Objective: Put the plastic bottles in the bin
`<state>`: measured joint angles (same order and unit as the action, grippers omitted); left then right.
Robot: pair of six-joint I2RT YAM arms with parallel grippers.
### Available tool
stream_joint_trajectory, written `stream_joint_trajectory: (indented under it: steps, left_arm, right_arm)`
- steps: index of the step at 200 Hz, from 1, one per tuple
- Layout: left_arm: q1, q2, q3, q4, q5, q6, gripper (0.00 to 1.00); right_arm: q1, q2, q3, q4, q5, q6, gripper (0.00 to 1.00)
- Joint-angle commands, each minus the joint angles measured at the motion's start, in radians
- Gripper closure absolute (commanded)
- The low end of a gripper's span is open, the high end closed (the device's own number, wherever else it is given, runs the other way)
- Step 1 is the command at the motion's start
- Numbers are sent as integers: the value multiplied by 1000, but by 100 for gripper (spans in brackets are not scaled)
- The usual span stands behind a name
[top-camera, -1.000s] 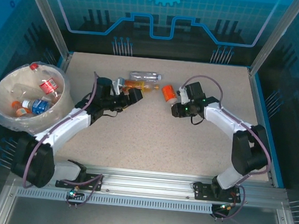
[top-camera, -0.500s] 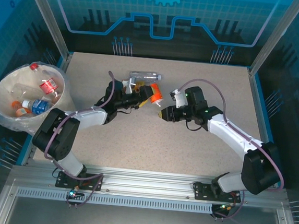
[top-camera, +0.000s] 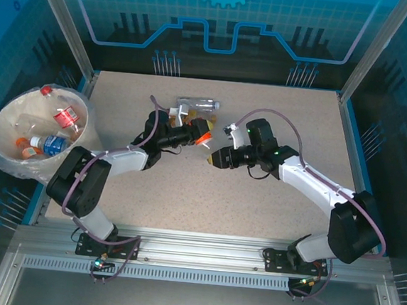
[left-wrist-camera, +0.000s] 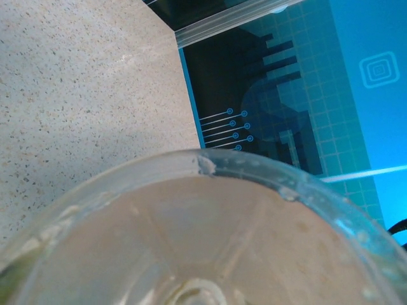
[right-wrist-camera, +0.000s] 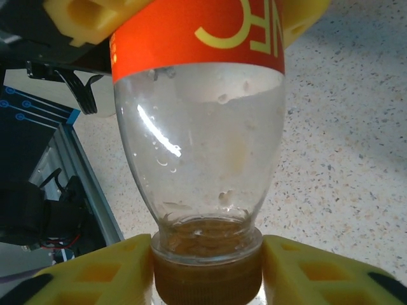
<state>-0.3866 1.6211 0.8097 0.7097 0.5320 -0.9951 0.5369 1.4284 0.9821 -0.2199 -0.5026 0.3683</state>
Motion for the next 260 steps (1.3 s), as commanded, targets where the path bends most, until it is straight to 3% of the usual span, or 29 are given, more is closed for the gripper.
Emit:
stream_joint_trajectory:
  steps: [1, 33, 75, 134, 180, 216, 260]
  left_arm:
    - [-4, -64, 8, -68, 11, 68, 46]
    - [-4, -128, 7, -105, -35, 66, 50]
    - [18, -263, 89, -471, -167, 195, 53]
    - [83, -469, 207, -882, -320, 354, 54]
    - [103, -608, 358, -1143, -437, 478, 53]
    - [104, -669, 497, -1305, -545, 569, 53]
    - [106, -690, 677, -1483, -815, 719, 52]
  right_arm:
    - [8, -29, 12, 2, -11, -32, 46]
    - [2, -66, 25, -38, 30, -74, 26]
    - [2, -149, 54, -79, 158, -143, 0]
    - [-3, -262, 48, -1, 467, -100, 0]
    - [-8, -323, -8, 144, 558, -101, 0]
    - [-9, -333, -18, 158, 638, -70, 0]
    - [-12, -384, -92, 240, 701, -86, 0]
